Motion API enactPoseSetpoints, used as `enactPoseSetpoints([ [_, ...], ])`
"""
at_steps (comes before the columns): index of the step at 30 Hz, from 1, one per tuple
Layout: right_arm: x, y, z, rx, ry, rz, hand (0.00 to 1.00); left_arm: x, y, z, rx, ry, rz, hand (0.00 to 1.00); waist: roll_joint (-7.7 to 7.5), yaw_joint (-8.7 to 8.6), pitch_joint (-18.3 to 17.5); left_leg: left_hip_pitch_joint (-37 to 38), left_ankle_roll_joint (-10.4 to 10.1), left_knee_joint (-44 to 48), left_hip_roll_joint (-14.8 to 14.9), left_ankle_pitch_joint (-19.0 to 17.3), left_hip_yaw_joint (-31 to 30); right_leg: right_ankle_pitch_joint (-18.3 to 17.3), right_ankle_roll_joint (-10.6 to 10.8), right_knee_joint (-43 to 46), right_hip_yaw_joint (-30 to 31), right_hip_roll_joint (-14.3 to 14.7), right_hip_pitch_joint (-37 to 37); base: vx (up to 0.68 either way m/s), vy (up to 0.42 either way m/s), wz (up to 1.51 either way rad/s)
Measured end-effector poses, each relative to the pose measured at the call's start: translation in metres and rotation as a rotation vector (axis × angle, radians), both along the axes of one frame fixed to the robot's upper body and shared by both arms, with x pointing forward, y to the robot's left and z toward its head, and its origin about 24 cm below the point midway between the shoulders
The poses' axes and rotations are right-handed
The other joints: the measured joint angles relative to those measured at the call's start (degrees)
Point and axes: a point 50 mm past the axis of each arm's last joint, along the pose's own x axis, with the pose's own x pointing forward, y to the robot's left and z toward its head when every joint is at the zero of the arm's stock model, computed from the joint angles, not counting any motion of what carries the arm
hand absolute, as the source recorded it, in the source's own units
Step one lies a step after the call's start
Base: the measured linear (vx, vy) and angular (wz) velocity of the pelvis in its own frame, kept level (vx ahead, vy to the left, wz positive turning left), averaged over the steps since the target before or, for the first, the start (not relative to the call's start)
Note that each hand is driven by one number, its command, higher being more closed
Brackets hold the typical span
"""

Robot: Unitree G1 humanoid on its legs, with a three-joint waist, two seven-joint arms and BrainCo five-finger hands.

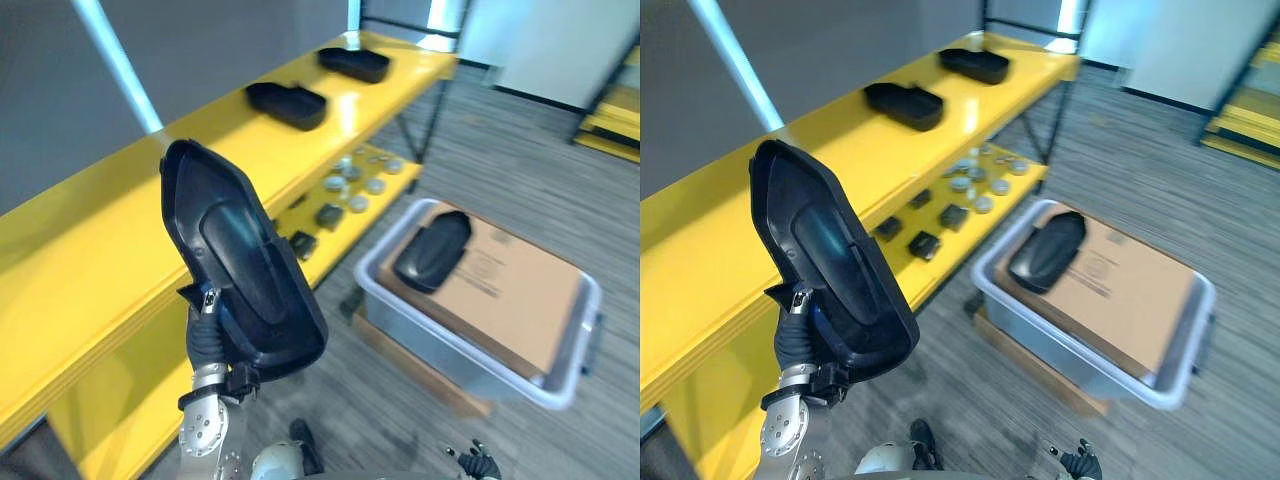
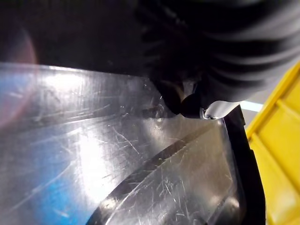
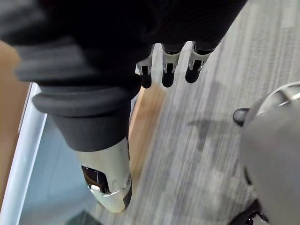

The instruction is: Walk over and take plastic housings, then place them on the shelf

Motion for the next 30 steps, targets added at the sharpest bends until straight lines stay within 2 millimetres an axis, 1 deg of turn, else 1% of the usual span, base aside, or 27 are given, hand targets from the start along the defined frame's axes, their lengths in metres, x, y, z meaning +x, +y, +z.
enactPoseSetpoints([
  [1, 0.005, 0.004, 0.001, 0.01, -0.013, 0.005, 0.0, 0.0, 0.0, 0.0, 0.0, 0.001, 0.0, 1.0, -0.68, 0.06, 0.12, 0.33, 0.4, 0.26, -1.04, -1.23, -0.65, 0.13, -0.14, 0.76, -0.65, -1.0, 0.87, 0.06, 0.104, 0.41],
  [2, 0.007, 0.006, 0.001, 0.01, -0.016, 0.011, 0.0, 0.0, 0.0, -0.001, 0.0, 0.002, -0.003, 1.0, -0.9, 0.05, 0.11, 0.44, 0.5, 0.44, -1.5, -1.66, -1.07, 0.18, -0.2, 1.95, -0.92, -1.73, 0.95, 0.09, 0.138, 0.42],
  [3, 0.009, 0.008, 0.002, 0.005, -0.02, 0.035, 0.0, 0.0, -0.001, -0.001, 0.005, 0.004, -0.015, 1.0, -1.03, -0.08, 0.29, 1.06, 0.48, 1.18, -2.19, -2.9, -2.03, 0.43, -0.6, 8.33, -0.36, -4.26, -0.12, 0.09, 0.123, 0.35],
  [4, 0.009, 0.009, 0.002, 0.005, -0.02, 0.042, 0.0, 0.001, -0.002, -0.001, 0.005, 0.003, -0.016, 1.0, -1.01, -0.14, 0.48, 1.48, 0.34, 1.57, -2.3, -3.44, -2.62, 0.89, -1.57, 11.83, 0.69, -5.36, -1.0, 0.12, 0.156, 0.41],
  [5, 0.009, 0.01, 0.002, 0.006, -0.017, 0.052, 0.0, 0.002, -0.004, -0.001, 0.006, 0.005, -0.029, 1.0, -0.85, -0.24, 1.12, 2.82, 0.39, 2.12, -2.3, -4.48, -3.85, 2.64, -4.93, 19.88, 5.06, -6.94, -3.93, 0.08, 0.102, 0.31],
  [6, 0.008, 0.011, 0.002, 0.008, -0.013, 0.055, 0.0, 0.003, -0.004, -0.002, 0.008, 0.007, -0.033, 1.0, -0.75, -0.29, 1.35, 3.27, 0.34, 2.12, -2.32, -4.87, -4.8, 2.67, -6.32, 23.75, 8.36, -6.84, -5.62, 0.13, 0.126, 0.6],
  [7, 0.008, 0.013, 0.002, 0.008, -0.011, 0.063, 0.0, 0.007, -0.005, -0.003, 0.027, 0.013, -0.053, 1.0, -0.81, -0.99, 1.61, 4.27, 0.09, 1.44, -2.53, -5.02, -7.02, -0.29, -5.49, 31.42, 16.68, -4.02, -10.22, 0.12, 0.088, 0.6],
  [8, 0.008, 0.014, 0.001, 0.005, -0.006, 0.07, 0.0, 0.008, -0.004, -0.005, 0.034, 0.019, -0.058, 1.0, -0.83, -1.59, 1.82, 4.88, -0.02, 0.73, -2.68, -4.94, -7.85, -1.34, -4.69, 32.66, 19.15, -2.33, -11.58, 0.15, 0.098, 0.73],
  [9, 0.008, 0.017, 0.001, 0.005, -0.003, 0.089, 0.0, 0.009, -0.004, -0.009, 0.039, 0.037, -0.061, 1.0, -0.93, -2.01, 1.88, 6.47, -0.43, -1.29, -3.34, -4.68, -9.45, -3.38, -4.02, 32.38, 23.11, 0.45, -13.88, 0.13, 0.062, 0.52],
  [10, 0.008, 0.02, 0.0, 0.005, 0.0, 0.114, 0.0, 0.01, -0.006, -0.014, 0.034, 0.057, -0.066, 1.0, -1.12, -2.57, 1.8, 7.51, -1.3, -2.05, -3.81, -4.09, -10.58, -4.92, -3.62, 30.05, 25.61, 2.92, -16.08, 0.12, 0.052, 0.49],
  [11, 0.007, 0.022, 0.0, 0.007, 0.004, 0.121, 0.0, 0.01, -0.007, -0.016, 0.031, 0.067, -0.071, 1.0, -1.16, -3.05, 1.8, 7.89, -1.45, -1.99, -4.04, -3.98, -11.31, -5.3, -3.15, 28.27, 26.77, 4.07, -16.92, 0.1, 0.02, 0.51],
  [12, 0.006, 0.023, 0.0, 0.011, 0.002, 0.121, 0.0, 0.011, -0.011, -0.019, 0.027, 0.08, -0.088, 1.0, -1.21, -3.55, 1.78, 8.34, -1.36, -1.95, -4.62, -4.05, -12.66, -5.47, -2.86, 24.95, 29.25, 5.67, -18.05, 0.14, -0.008, 0.92],
  [13, 0.0, 0.023, -0.001, 0.012, 0.014, 0.109, 0.0, 0.016, -0.021, -0.02, 0.017, 0.08, -0.13, 1.0, -1.32, -4.38, 1.78, 8.37, -1.09, -1.56, -5.85, -4.23, -15.72, -5.75, -2.24, 20.24, 35.66, 8.4, -19.93, 0.15, -0.023, 1.12],
  [14, -0.002, 0.022, -0.001, 0.009, 0.015, 0.108, 0.0, 0.017, -0.024, -0.019, 0.013, 0.074, -0.142, 1.0, -1.5, -5.01, 1.79, 8.2, -1.02, -1.18, -6.39, -4.34, -17.0, -5.7, -2.15, 18.82, 38.53, 9.29, -20.43, 0.16, -0.036, 1.33],
  [15, -0.002, 0.021, 0.0, 0.003, 0.009, 0.108, 0.0, 0.019, -0.029, -0.017, 0.01, 0.065, -0.158, 1.0, -1.75, -5.56, 1.83, 8.09, -0.87, -0.5, -7.06, -4.61, -18.86, -5.53, -1.88, 17.06, 42.8, 10.4, -20.7, 0.14, -0.062, 1.24],
  [16, -0.005, 0.02, 0.0, 0.0, 0.009, 0.105, 0.0, 0.02, -0.033, -0.016, 0.006, 0.059, -0.174, 1.0, -2.12, -5.64, 1.8, 8.1, -0.7, 0.12, -7.92, -5.14, -20.9, -5.04, -1.06, 15.17, 46.23, 11.08, -20.53, 0.16, -0.097, 1.18],
  [17, -0.008, 0.02, -0.001, 0.002, 0.018, 0.106, 0.0, 0.02, -0.035, -0.016, 0.009, 0.057, -0.18, 1.0, -2.56, -5.2, 1.48, 8.5, -1.11, 0.22, -8.42, -5.61, -22.29, -4.63, -0.63, 13.61, 46.33, 10.83, -20.32, 0.21, -0.156, 1.02],
  [18, -0.011, 0.021, -0.002, 0.005, 0.026, 0.114, 0.0, 0.02, -0.037, -0.015, 0.012, 0.052, -0.181, 1.0, -2.83, -4.56, 1.15, 8.39, -1.82, 0.9, -8.56, -6.27, -24.09, -3.7, -1.34, 11.02, 44.58, 10.45, -19.65, 0.19, -0.16, 0.71],
  [19, -0.011, 0.023, -0.002, 0.009, 0.027, 0.123, 0.0, 0.02, -0.037, -0.015, 0.012, 0.051, -0.18, 1.0, -3.0, -4.55, 1.05, 8.27, -2.23, 1.17, -8.52, -6.58, -24.87, -2.81, -1.87, 9.28, 43.67, 10.43, -19.02, 0.26, -0.253, 0.78],
  [20, -0.012, 0.026, -0.002, 0.02, 0.029, 0.141, 0.0, 0.02, -0.037, -0.015, 0.011, 0.05, -0.179, 1.0, -3.7, -4.45, 0.63, 7.69, -2.82, 1.97, -8.39, -7.38, -25.76, 0.06, -3.05, 5.61, 42.26, 10.28, -17.54, 0.27, -0.278, 0.65],
  [21, -0.013, 0.027, -0.003, 0.029, 0.034, 0.146, 0.0, 0.021, -0.039, -0.018, 0.002, 0.06, -0.18, 1.0, -3.85, -4.12, 0.04, 7.08, -3.18, 3.4, -7.16, -8.88, -25.9, 2.99, -2.36, 3.08, 40.79, 10.72, -16.05, 0.23, -0.236, 0.56],
  [22, -0.014, 0.027, -0.003, 0.028, 0.033, 0.144, 0.0, 0.021, -0.04, -0.019, -0.003, 0.068, -0.182, 1.0, -3.08, -4.16, -0.35, 6.57, -3.96, 4.26, -5.6, -9.69, -24.89, 3.45, -2.97, 1.59, 39.68, 11.33, -15.23, 0.2, -0.194, 0.44],
  [23, -0.013, 0.028, -0.003, 0.028, 0.028, 0.141, 0.0, 0.022, -0.041, -0.02, -0.01, 0.071, -0.185, 1.0, -2.35, -4.65, -0.78, 5.93, -4.61, 5.33, -3.01, -10.17, -22.21, 3.63, -3.27, -0.09, 38.26, 12.04, -14.33, 0.23, -0.216, 0.47],
  [24, -0.013, 0.024, -0.003, 0.02, 0.026, 0.136, 0.0, 0.026, -0.045, -0.02, -0.019, 0.069, -0.197, 1.0, -1.53, -4.8, -0.96, 6.3, -5.53, 5.53, -1.03, -9.02, -20.49, 3.79, -3.72, -1.16, 36.87, 12.86, -13.44, 0.27, -0.247, 0.45],
  [26, -0.013, 0.024, -0.003, 0.02, 0.025, 0.134, 0.0, 0.028, -0.048, -0.02, -0.02, 0.067, -0.208, 1.0, -1.34, -4.83, -1.06, 7.46, -6.42, 4.2, -0.48, -8.2, -19.81, 3.85, -3.96, -2.13, 36.34, 13.4, -12.16, 0.19, -0.149, 0.23],
  [28, -0.014, 0.024, -0.003, 0.019, 0.025, 0.134, 0.0, 0.03, -0.051, -0.018, -0.02, 0.058, -0.224, 1.0, -1.59, -4.92, -1.21, 9.24, -7.33, 2.15, -0.3, -7.48, -19.41, 3.77, -4.24, -3.36, 35.93, 13.68, -10.56, 0.12, -0.071, 0.08],
  [30, -0.016, 0.023, -0.003, 0.017, 0.029, 0.129, 0.0, 0.034, -0.054, -0.016, -0.01, 0.045, -0.235, 1.0, -1.65, -4.94, -1.26, 9.51, -7.28, 1.38, -0.31, -7.28, -18.27, 3.79, -4.28, -4.0, 35.64, 13.61, -10.2, 0.06, -0.013, 0.04],
])
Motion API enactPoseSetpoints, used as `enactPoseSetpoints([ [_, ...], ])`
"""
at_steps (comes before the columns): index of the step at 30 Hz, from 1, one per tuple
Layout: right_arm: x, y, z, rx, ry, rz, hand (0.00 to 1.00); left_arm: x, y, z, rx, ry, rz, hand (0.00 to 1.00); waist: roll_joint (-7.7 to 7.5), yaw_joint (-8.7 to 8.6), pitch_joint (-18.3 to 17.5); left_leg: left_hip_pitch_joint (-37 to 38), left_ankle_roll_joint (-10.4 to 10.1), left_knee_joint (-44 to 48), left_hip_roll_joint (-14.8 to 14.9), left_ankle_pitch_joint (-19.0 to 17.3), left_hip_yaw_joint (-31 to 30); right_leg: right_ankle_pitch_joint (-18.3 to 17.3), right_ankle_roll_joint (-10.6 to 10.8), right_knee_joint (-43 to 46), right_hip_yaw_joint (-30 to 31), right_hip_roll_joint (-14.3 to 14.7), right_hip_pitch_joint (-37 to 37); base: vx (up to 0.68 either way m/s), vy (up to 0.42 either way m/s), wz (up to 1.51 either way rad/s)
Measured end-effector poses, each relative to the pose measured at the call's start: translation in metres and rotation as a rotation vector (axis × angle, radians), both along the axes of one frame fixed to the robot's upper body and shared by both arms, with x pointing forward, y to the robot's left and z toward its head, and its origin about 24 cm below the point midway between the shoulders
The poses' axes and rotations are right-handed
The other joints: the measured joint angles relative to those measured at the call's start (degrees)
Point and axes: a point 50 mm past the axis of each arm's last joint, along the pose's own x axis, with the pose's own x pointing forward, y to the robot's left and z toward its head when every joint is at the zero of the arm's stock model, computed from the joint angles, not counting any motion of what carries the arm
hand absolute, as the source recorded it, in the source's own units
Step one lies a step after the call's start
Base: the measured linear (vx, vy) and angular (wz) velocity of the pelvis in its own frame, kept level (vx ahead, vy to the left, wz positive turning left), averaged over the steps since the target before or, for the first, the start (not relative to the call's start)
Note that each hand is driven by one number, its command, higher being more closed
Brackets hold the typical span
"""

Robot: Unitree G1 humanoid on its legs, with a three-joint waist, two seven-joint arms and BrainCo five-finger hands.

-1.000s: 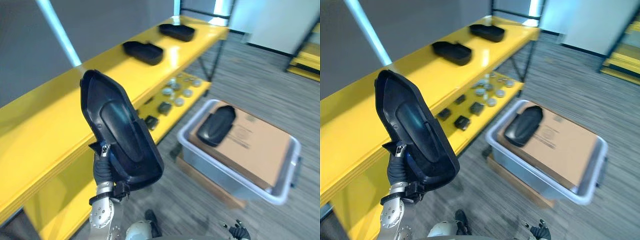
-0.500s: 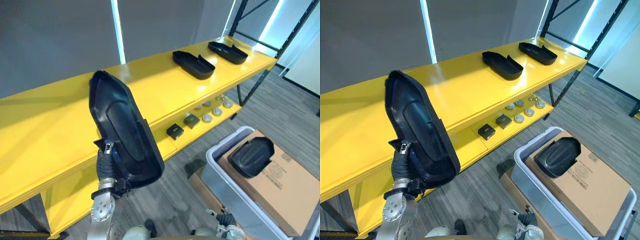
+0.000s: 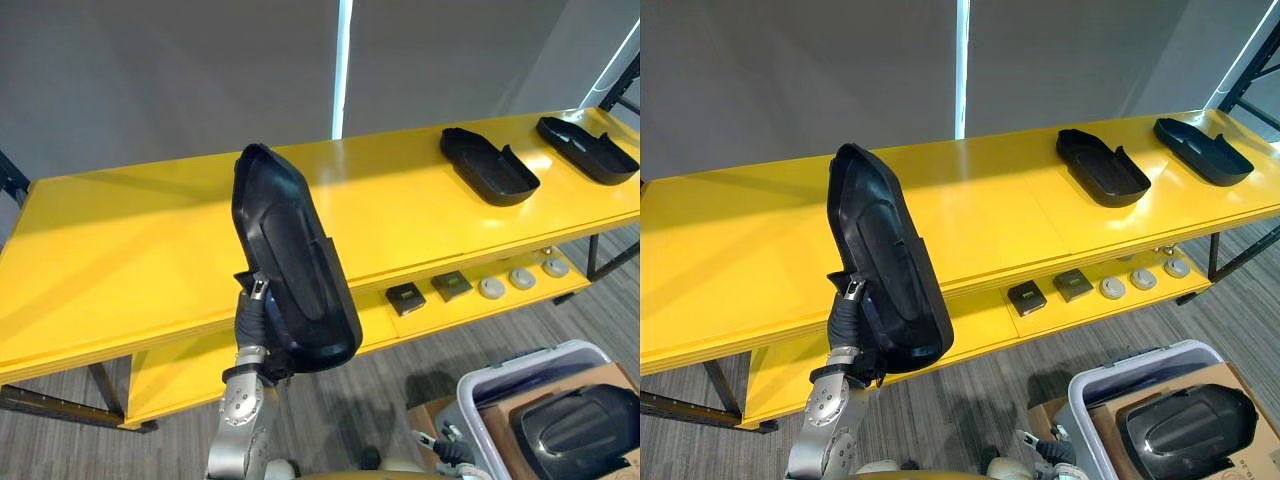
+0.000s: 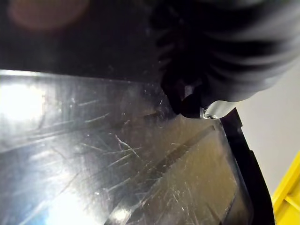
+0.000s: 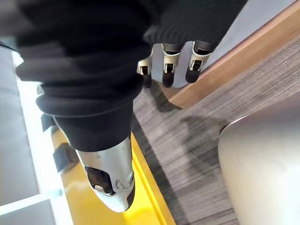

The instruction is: Walk over and take plastic housings, then place them on the shelf

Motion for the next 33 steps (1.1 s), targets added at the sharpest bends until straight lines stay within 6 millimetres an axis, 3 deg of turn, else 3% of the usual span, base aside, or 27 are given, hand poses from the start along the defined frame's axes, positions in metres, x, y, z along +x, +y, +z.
enactPoseSetpoints([
  [6, -0.006, -0.001, -0.002, -0.001, 0.017, -0.002, 0.0, 0.017, -0.006, -0.002, 0.069, 0.012, -0.016, 1.0, -1.09, -0.12, -0.74, 1.89, -0.54, -3.98, -0.89, 2.21, 0.31, 0.48, -0.49, -0.93, -0.07, -0.33, 0.82, -0.04, -0.001, 0.02],
  [8, -0.007, -0.001, -0.002, 0.0, 0.023, -0.002, 0.0, 0.029, -0.009, 0.0, 0.101, 0.014, -0.013, 1.0, -1.56, -0.45, -1.06, 2.07, -0.2, -5.4, -0.25, 1.39, 2.69, 0.74, -0.83, -1.85, 0.18, -0.3, 0.8, -0.11, -0.026, -0.01],
  [10, -0.008, -0.003, -0.002, -0.008, 0.025, 0.002, 0.0, 0.046, -0.008, 0.001, 0.137, 0.022, 0.012, 1.0, -1.56, -1.72, -1.11, 2.91, -0.61, -6.68, 0.48, 2.31, 6.18, 1.46, -0.99, -2.33, 0.8, -0.15, 0.78, -0.08, -0.04, -0.11],
  [13, -0.015, -0.007, -0.004, -0.027, 0.055, 0.017, 0.0, 0.062, -0.007, 0.004, 0.18, 0.033, 0.023, 1.0, -1.48, -2.79, -1.72, 3.48, -0.61, -8.75, 0.22, 3.87, 6.29, 2.0, -0.94, -3.16, 1.16, 0.12, 0.71, -0.07, -0.021, -0.07],
  [15, -0.028, -0.011, -0.006, -0.041, 0.097, 0.025, 0.0, 0.078, -0.002, 0.004, 0.239, 0.051, 0.045, 1.0, -0.78, -3.91, -2.31, 4.56, -0.65, -11.96, -0.18, 6.43, 6.52, 2.53, -1.16, -4.07, 1.09, 0.37, 0.7, -0.01, -0.016, 0.01],
  [20, -0.026, -0.012, -0.006, -0.045, 0.097, 0.036, 0.0, 0.108, 0.014, 0.003, 0.338, 0.127, 0.109, 1.0, -0.06, -6.34, -2.42, 5.56, -0.88, -16.69, -0.12, 10.38, 6.57, 3.28, -1.74, -5.25, 0.79, 1.46, -0.33, 0.01, -0.036, -0.02],
  [25, -0.019, -0.014, -0.005, -0.061, 0.082, 0.074, 0.0, 0.121, 0.026, 0.001, 0.347, 0.193, 0.175, 1.0, 0.75, -7.74, -2.1, 4.08, -1.4, -17.08, 0.3, 11.0, 6.55, 3.78, -2.37, -5.72, 1.01, 2.1, -1.91, 0.0, -0.017, -0.02],
  [29, -0.015, -0.012, -0.004, -0.061, 0.072, 0.092, 0.0, 0.129, 0.035, 0.0, 0.374, 0.232, 0.201, 1.0, 1.14, -7.86, -1.38, 3.3, -1.59, -17.09, 0.57, 11.29, 6.67, 4.04, -2.56, -5.72, 1.19, 2.42, -2.83, -0.02, -0.016, -0.03],
  [30, -0.014, -0.012, -0.004, -0.062, 0.069, 0.092, 0.0, 0.131, 0.035, 0.004, 0.374, 0.223, 0.211, 0.0, 1.18, -7.84, -0.95, 3.19, -1.69, -17.1, 0.67, 11.36, 6.76, 4.12, -2.67, -5.71, 1.28, 2.53, -3.0, 0.0, 0.0, 0.0],
  [33, -0.012, -0.012, -0.003, -0.064, 0.064, 0.092, 0.0, 0.134, 0.041, 0.011, 0.349, 0.212, 0.257, 0.0, 1.25, -7.86, -0.7, 2.22, -1.67, -17.19, 0.94, 11.76, 6.76, 4.42, -3.07, -5.72, 1.26, 2.82, -4.02, -0.01, -0.009, -0.01],
])
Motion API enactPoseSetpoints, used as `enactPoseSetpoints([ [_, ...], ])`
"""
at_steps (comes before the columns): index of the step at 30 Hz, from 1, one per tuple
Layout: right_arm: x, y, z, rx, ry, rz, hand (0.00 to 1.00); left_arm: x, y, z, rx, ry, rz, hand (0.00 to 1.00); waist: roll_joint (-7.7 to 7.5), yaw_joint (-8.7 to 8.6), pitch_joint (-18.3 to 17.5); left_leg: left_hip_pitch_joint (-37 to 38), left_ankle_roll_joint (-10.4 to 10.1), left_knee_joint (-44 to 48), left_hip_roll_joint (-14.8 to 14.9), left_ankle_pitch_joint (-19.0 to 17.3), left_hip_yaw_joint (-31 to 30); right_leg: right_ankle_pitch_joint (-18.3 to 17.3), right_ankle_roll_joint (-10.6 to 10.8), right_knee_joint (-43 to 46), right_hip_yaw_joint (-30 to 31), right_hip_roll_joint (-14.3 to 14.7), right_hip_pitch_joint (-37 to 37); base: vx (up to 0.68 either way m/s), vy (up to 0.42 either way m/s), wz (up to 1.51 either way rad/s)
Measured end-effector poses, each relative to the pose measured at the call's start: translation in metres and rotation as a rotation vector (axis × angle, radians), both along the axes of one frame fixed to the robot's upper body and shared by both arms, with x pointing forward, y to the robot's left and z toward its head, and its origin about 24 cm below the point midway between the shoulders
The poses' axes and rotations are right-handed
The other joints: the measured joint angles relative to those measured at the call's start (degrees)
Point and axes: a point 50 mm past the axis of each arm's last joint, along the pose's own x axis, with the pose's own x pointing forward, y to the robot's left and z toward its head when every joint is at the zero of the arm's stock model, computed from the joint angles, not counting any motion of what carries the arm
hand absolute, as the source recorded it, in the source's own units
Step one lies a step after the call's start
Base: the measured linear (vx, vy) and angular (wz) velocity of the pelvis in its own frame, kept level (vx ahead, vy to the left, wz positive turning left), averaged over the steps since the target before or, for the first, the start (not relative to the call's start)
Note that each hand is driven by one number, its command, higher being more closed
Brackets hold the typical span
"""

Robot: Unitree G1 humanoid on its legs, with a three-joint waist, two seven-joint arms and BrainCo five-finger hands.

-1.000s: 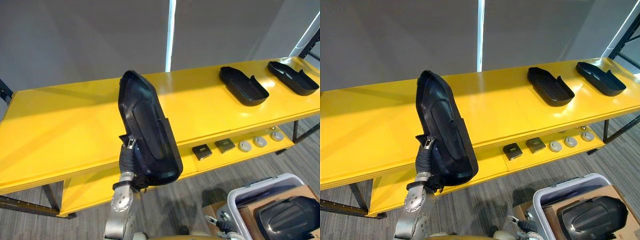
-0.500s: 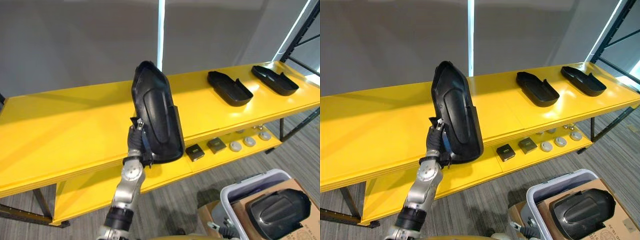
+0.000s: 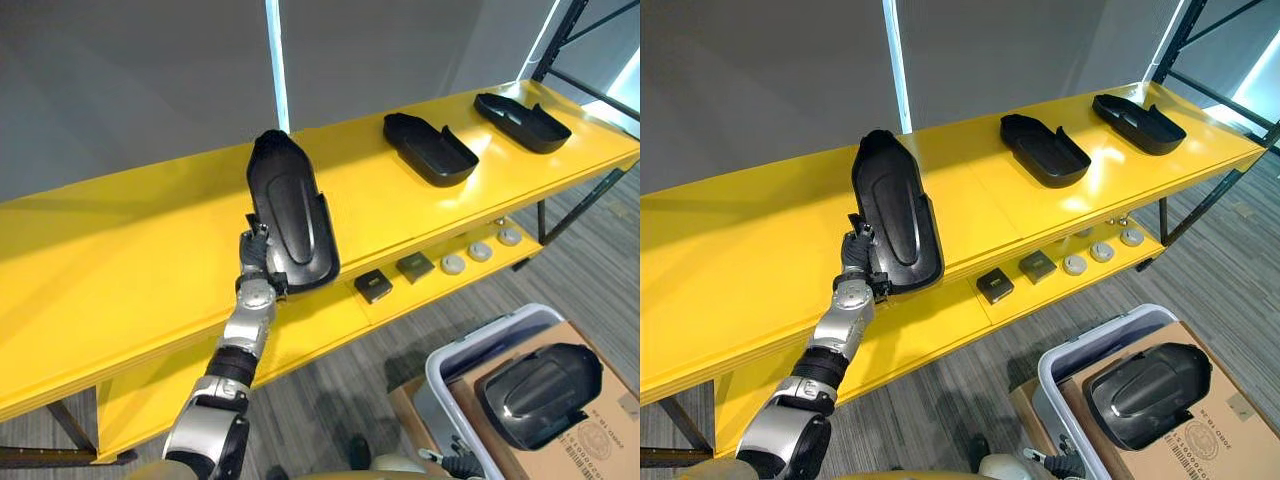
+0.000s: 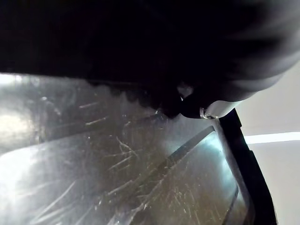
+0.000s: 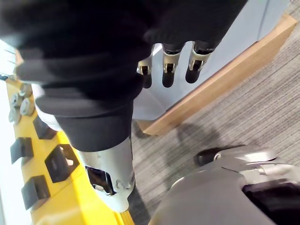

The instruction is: Walk over and take plastic housings, then place them on the shelf

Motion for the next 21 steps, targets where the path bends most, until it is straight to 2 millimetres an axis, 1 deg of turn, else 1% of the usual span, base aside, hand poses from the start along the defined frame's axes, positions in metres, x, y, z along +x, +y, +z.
enactPoseSetpoints([
  [3, 0.002, -0.001, 0.001, -0.004, -0.01, 0.0, 0.0, 0.001, 0.003, 0.003, -0.018, -0.009, 0.036, 0.0, 0.28, -0.02, 0.44, -0.11, -0.02, -0.12, 0.06, 0.23, -0.02, 0.09, -0.12, -0.04, -0.1, 0.04, -0.08, 0.0, 0.0, 0.0],
  [7, 0.001, -0.001, 0.001, -0.012, -0.012, -0.005, 0.0, 0.003, 0.006, 0.004, -0.025, -0.008, 0.069, 0.0, 0.27, 0.0, 0.46, -0.11, 0.04, -0.14, 0.02, 0.3, -0.02, 0.26, -0.12, -0.11, -0.1, 0.0, -0.04, 0.0, 0.0, 0.0],
  [15, 0.002, -0.002, 0.002, -0.025, -0.022, -0.011, 0.0, 0.002, 0.019, 0.007, -0.042, -0.017, 0.167, 0.0, 0.34, 0.01, 0.95, 0.36, 0.1, -0.36, -0.06, 0.36, -0.16, 0.94, -0.01, -1.19, -0.09, -0.02, 0.89, 0.0, 0.0, 0.0],
  [17, 0.002, -0.002, 0.002, -0.025, -0.022, -0.011, 0.0, 0.003, 0.022, 0.009, -0.05, -0.027, 0.197, 0.0, 0.33, 0.02, 0.98, 0.35, 0.1, -0.37, -0.05, 0.36, -0.19, 0.94, -0.01, -1.19, -0.11, -0.01, 0.89, 0.0, 0.0, 0.0],
  [21, 0.003, -0.004, 0.003, -0.036, -0.025, -0.009, 0.0, 0.005, 0.025, 0.023, -0.07, -0.084, 0.253, 0.0, 0.11, -0.03, 1.38, 0.36, 0.09, -0.37, -0.06, 0.36, -0.2, 0.94, -0.01, -1.22, 0.03, 0.0, 0.89, 0.0, 0.0, 0.0],
])
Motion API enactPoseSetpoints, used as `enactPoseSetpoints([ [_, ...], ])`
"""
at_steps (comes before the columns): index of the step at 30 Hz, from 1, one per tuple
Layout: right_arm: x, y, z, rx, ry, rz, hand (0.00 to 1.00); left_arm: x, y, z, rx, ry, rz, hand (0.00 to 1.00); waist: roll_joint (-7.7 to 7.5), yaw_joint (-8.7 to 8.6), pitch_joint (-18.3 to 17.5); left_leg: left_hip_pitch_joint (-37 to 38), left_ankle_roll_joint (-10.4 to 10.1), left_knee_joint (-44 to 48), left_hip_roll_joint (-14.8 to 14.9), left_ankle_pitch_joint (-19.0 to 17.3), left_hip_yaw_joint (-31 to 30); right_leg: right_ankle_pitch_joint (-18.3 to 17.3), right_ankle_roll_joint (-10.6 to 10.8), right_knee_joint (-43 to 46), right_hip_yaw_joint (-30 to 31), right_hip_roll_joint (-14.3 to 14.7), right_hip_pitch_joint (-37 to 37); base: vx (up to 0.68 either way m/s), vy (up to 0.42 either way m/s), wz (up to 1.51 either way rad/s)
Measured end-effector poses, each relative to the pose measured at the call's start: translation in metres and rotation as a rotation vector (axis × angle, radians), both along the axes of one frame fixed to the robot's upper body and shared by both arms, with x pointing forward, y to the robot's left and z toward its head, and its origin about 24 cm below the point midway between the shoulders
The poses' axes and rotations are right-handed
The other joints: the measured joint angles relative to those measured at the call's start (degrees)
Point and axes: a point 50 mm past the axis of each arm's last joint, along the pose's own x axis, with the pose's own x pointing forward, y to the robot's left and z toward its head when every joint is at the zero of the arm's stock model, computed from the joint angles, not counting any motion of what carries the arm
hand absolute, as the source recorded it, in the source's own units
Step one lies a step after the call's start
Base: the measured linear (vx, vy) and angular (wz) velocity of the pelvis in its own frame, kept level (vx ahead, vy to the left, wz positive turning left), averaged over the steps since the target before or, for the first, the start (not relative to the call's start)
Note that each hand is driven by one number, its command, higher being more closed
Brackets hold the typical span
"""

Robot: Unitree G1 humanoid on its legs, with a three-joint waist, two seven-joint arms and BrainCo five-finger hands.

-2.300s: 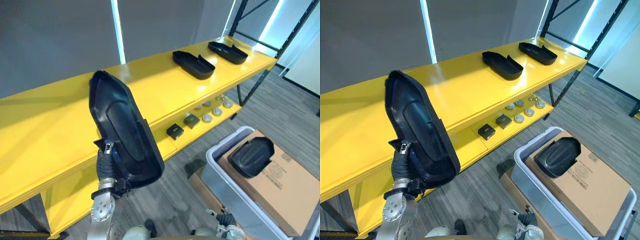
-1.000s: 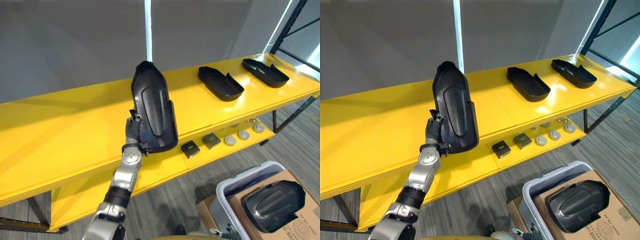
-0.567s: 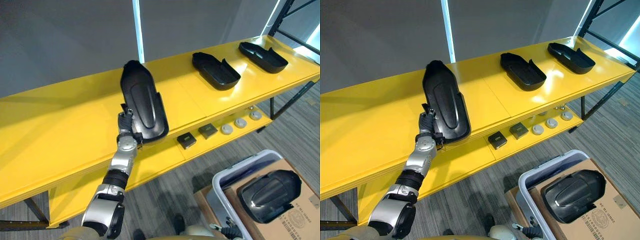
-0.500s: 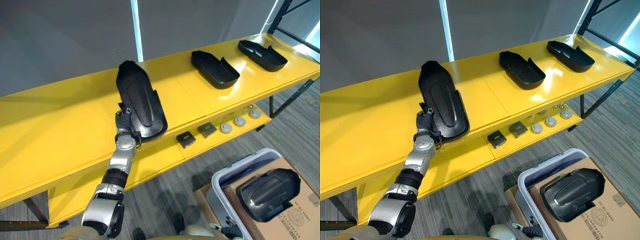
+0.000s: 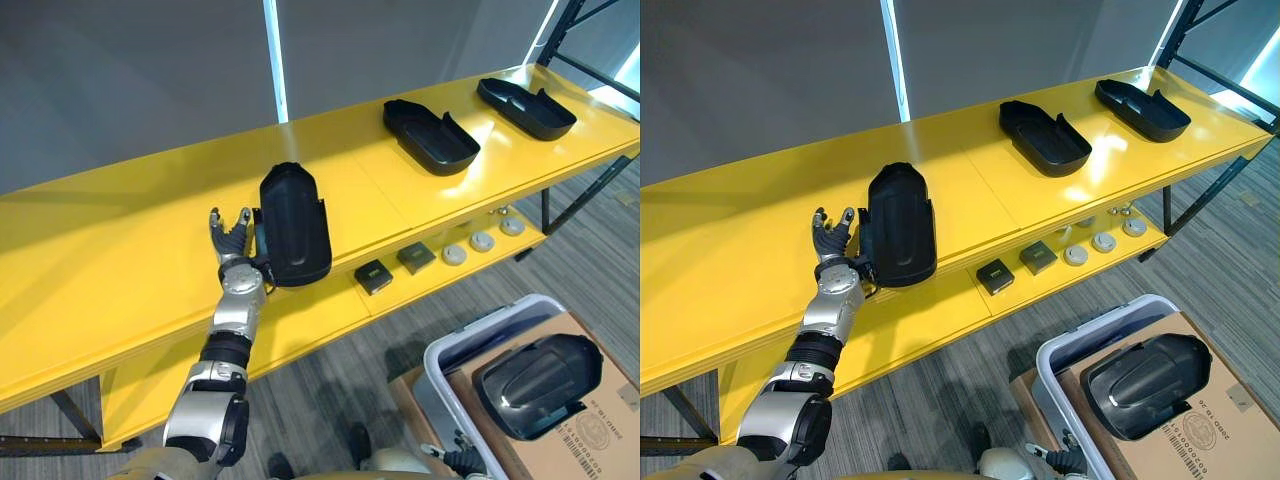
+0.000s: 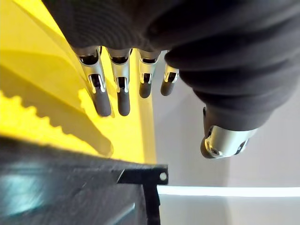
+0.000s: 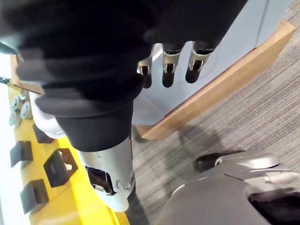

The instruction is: Walk over and take plastic housings, then place them on the shelf

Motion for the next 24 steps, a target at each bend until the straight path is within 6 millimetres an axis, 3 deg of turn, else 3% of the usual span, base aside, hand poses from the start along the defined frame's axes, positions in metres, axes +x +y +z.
enactPoseSetpoints([
  [10, 0.001, -0.002, 0.001, -0.018, 0.002, 0.006, 0.0, -0.006, -0.012, 0.052, -0.073, -0.267, 0.033, 0.0, -0.12, 0.13, 0.36, -0.11, 0.01, 0.28, -0.04, 0.0, -0.14, 0.02, -0.01, -0.13, 0.3, 0.04, 0.02, 0.0, 0.0, 0.0],
  [11, 0.0, -0.002, 0.0, -0.018, 0.004, 0.006, 0.0, -0.011, -0.021, 0.065, -0.034, -0.333, -0.009, 0.0, -0.12, 0.18, 0.36, -0.06, 0.01, 0.28, -0.04, 0.0, -0.17, 0.02, -0.01, -0.13, 0.3, 0.04, 0.1, 0.0, 0.0, 0.0],
  [15, -0.003, -0.003, -0.002, -0.016, 0.02, 0.001, 0.0, -0.037, -0.041, 0.081, 0.16, -0.465, -0.118, 0.0, 0.07, 0.24, 0.45, 0.36, 0.03, 0.24, -0.03, -0.01, -0.39, 0.02, -0.01, -0.15, 0.19, 0.04, 0.68, 0.0, 0.0, 0.01],
  [16, -0.006, -0.003, -0.003, -0.014, 0.03, -0.004, 0.0, -0.046, -0.046, 0.077, 0.203, -0.471, -0.151, 1.0, 0.31, 0.23, 0.59, 0.58, 0.03, 0.01, -0.03, -0.03, -0.52, 0.01, 0.0, -0.21, 0.09, 0.04, 1.02, -0.01, 0.002, 0.03],
  [21, -0.015, -0.005, -0.007, -0.004, 0.066, -0.024, 0.0, -0.078, -0.054, 0.046, 0.361, -0.39, -0.245, 1.0, 1.11, 0.57, 1.07, 0.66, -0.05, -0.05, 0.02, -0.09, -1.19, -0.05, 0.08, -0.21, -0.27, 0.04, 1.34, -0.03, -0.003, 0.07],
  [24, -0.021, -0.007, -0.009, 0.004, 0.091, -0.025, 0.0, -0.092, -0.063, 0.028, 0.443, -0.329, -0.326, 1.0, 1.31, 1.86, 1.13, 0.52, -0.09, -0.05, 0.05, -0.11, -1.66, -0.13, 0.2, -0.2, -0.49, 0.07, 1.4, -0.01, -0.007, 0.07],
])
